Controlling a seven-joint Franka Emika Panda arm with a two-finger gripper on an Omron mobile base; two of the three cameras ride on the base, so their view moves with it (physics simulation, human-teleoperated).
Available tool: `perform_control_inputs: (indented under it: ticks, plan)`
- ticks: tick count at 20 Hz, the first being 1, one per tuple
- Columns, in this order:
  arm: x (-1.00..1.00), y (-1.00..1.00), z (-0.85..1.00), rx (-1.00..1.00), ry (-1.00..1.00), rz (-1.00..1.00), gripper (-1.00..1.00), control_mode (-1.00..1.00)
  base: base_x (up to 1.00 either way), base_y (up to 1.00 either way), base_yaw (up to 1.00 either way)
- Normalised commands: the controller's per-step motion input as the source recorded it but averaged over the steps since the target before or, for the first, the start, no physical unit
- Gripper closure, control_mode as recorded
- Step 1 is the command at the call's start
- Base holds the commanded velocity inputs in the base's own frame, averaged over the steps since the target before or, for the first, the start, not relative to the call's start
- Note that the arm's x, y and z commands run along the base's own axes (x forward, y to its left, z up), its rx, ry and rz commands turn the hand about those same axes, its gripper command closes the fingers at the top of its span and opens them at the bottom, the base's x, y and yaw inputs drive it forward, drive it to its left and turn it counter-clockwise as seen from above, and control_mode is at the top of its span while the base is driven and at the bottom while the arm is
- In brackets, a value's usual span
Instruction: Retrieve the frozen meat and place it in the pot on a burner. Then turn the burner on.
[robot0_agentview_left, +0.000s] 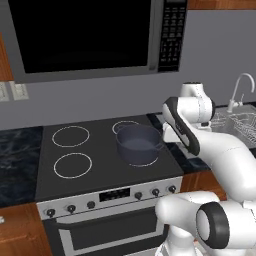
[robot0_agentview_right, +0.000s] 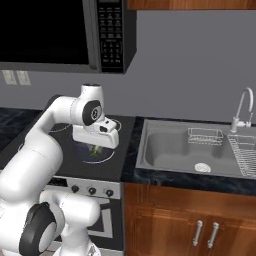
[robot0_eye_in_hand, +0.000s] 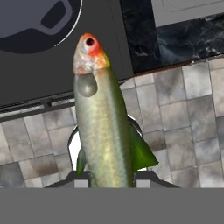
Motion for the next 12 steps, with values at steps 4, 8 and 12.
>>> perform_control_inputs:
  ticks: [4, 8, 12]
  plan:
    - [0.00, 0.00, 0.00, 0.00, 0.00, 0.00, 1.00, 1.00, 0.00, 0.34, -0.06]
    - [0.00, 0.07, 0.00, 0.00, -0.01, -0.01, 1.00, -1.00, 0.00, 0.24, -0.04]
    - [0.04, 0.25, 0.00, 0.00, -0.04, -0.03, 1.00, -1.00, 0.00, 0.00, 0.00]
